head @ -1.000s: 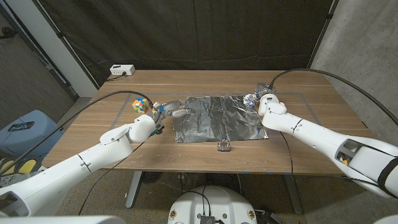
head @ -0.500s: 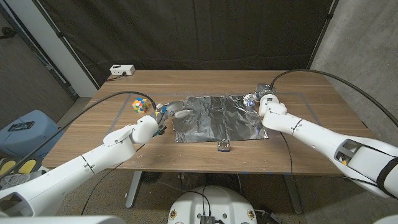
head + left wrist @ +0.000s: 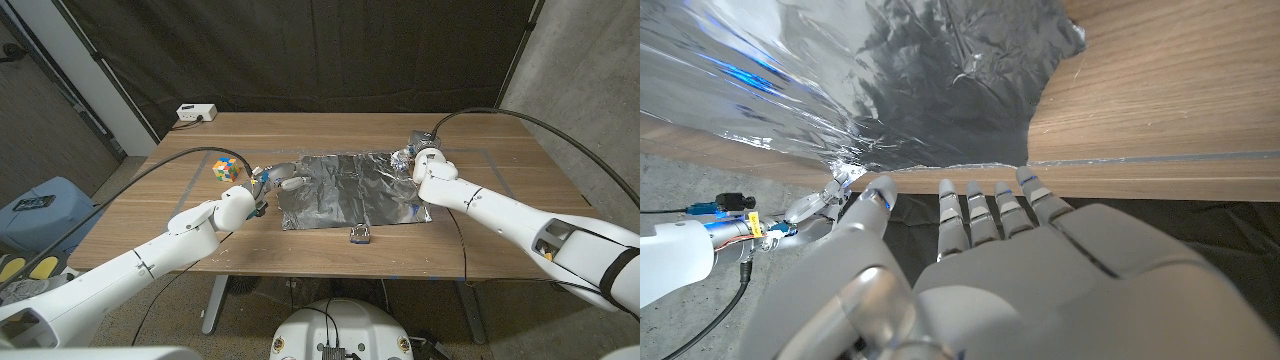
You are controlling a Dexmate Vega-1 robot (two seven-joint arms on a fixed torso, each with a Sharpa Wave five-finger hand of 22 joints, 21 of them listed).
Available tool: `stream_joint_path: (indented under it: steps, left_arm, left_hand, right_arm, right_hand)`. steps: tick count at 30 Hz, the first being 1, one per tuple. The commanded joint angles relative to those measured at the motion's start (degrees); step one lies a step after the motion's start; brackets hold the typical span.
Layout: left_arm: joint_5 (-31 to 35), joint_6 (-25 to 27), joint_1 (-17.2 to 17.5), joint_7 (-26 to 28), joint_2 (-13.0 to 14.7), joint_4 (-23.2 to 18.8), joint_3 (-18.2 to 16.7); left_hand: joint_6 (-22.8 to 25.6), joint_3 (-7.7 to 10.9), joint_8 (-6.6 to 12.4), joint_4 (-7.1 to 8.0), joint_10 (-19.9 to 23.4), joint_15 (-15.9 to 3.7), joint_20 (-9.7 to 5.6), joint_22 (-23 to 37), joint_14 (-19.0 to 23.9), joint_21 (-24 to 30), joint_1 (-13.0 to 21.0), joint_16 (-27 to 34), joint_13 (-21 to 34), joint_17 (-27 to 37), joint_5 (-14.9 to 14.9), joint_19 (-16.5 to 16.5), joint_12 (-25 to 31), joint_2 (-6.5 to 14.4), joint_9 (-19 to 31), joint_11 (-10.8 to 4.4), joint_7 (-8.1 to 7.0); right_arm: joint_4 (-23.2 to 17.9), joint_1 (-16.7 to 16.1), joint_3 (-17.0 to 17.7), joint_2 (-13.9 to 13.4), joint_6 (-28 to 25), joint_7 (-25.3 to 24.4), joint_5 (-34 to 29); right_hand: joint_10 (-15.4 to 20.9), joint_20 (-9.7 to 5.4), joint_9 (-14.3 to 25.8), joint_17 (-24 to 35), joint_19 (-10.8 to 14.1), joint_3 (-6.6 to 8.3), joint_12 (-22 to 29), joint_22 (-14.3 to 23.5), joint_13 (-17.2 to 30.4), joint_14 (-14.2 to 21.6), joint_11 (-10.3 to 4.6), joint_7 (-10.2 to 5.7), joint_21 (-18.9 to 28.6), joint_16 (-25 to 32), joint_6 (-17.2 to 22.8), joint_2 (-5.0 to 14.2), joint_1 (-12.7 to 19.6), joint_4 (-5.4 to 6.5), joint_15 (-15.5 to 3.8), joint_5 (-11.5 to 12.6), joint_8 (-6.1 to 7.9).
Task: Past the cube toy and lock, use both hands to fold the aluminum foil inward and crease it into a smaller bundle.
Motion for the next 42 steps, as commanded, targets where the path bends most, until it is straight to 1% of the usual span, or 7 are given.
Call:
stream_joint_path:
  steps: [1,3,8,23,29,37,42]
  left_arm:
    - [1.11,-0.55,-0.72,-0.57,-0.34,1.05,0.72]
    - [1.74,-0.54,-0.82,-0.2,-0.55,1.21,0.93]
    - [2.7,-0.89,-1.27,-0.02,-1.0,1.72,1.43]
    - [5.17,0.49,-0.44,1.32,-1.65,0.81,1.8]
    - [5.85,0.44,-0.43,1.41,-1.73,0.76,1.97]
    - [6.28,-0.47,-0.84,1.48,-2.25,1.56,2.34]
    - [6.72,-1.14,-1.19,1.72,-2.58,2.22,2.57]
  left_hand:
    - [1.51,0.33,0.53,-0.63,1.46,-0.5,0.08,0.24,1.48,0.0,0.68,0.57,0.04,0.09,0.12,0.88,0.7,0.43,0.03,-0.35,0.01]
    - [2.06,0.37,0.65,-0.78,1.8,-0.77,-0.34,0.25,2.03,0.05,0.79,0.65,0.06,0.09,0.13,1.18,0.79,0.32,0.04,-0.57,-0.07]
    - [2.43,0.39,0.69,-0.92,2.07,-0.84,-0.52,0.25,2.23,0.08,0.91,0.61,0.06,0.09,0.14,1.4,0.84,0.22,0.03,-0.7,-0.11]
    - [3.51,0.65,0.76,-1.37,2.9,-0.92,-0.68,0.25,3.33,0.14,1.56,0.68,0.09,0.08,0.25,2.04,0.98,0.21,0.04,-0.91,-0.08]
    - [3.86,0.78,0.75,-1.56,3.57,-1.0,-0.65,0.25,3.92,0.17,1.92,0.75,0.1,0.08,0.31,2.32,1.16,0.24,0.04,-1.08,-0.07]
    - [4.15,0.96,0.7,-1.78,3.87,-1.07,-0.74,0.25,4.73,0.22,2.38,0.86,0.11,0.09,0.41,2.69,1.18,0.23,0.04,-1.16,-0.19]
    - [4.27,0.99,0.68,-1.89,4.05,-1.13,-0.78,0.24,5.06,0.26,2.57,0.89,0.11,0.09,0.44,2.9,1.2,0.15,0.03,-1.37,-0.26]
  right_arm:
    - [0.36,0.13,-0.07,0.54,-0.49,-0.22,0.1]
    - [0.33,-0.05,0.14,0.57,-0.53,-0.6,0.24]
    - [-0.04,-0.3,0.26,0.32,-0.94,-0.75,0.38]
    - [0.15,-0.82,0.43,-0.09,-0.03,-0.84,1.19]
    - [0.1,-0.91,0.42,-0.11,0.06,-0.96,1.24]
    - [0.09,-0.64,0.09,-0.19,-0.09,-0.66,0.97]
    - [-0.35,-0.55,0.08,-0.23,-0.75,-0.6,0.74]
  right_hand:
    - [0.63,-0.01,0.3,0.18,0.42,0.43,0.04,0.24,0.07,0.8,-0.18,-0.02,0.03,0.3,0.53,0.17,0.71,0.15,-0.94,0.2,0.4]
    - [1.22,0.0,0.4,0.2,0.58,0.37,0.16,0.25,0.07,0.87,-0.02,-0.19,0.04,0.32,1.2,0.19,0.85,0.18,-0.98,0.16,0.77]
    - [2.11,-0.17,0.46,0.25,1.08,0.47,0.26,0.25,0.07,1.78,-0.45,-0.63,0.13,0.67,2.25,0.45,1.6,0.07,-1.6,0.19,1.34]
    - [2.81,-0.44,0.15,0.09,1.48,0.92,-0.09,0.25,0.05,2.63,-0.74,-0.93,0.04,0.77,2.41,0.21,4.91,-0.82,-2.25,0.45,1.53]
    - [3.37,-0.52,0.03,0.11,1.58,0.82,-0.06,0.25,0.05,3.01,-1.15,-1.02,0.0,0.88,2.63,0.09,5.43,-0.63,-2.43,0.51,1.65]
    - [3.93,-0.7,-0.17,0.06,1.84,0.85,-0.1,0.25,0.05,3.43,-1.16,-0.98,0.0,0.91,2.87,-0.19,6.32,-0.65,-2.67,0.67,1.74]
    - [4.28,-0.79,-0.36,0.13,1.78,1.11,-0.14,0.25,0.04,3.81,-1.27,-1.02,-0.09,1.02,3.32,0.2,6.95,-0.48,-2.83,0.86,1.87]
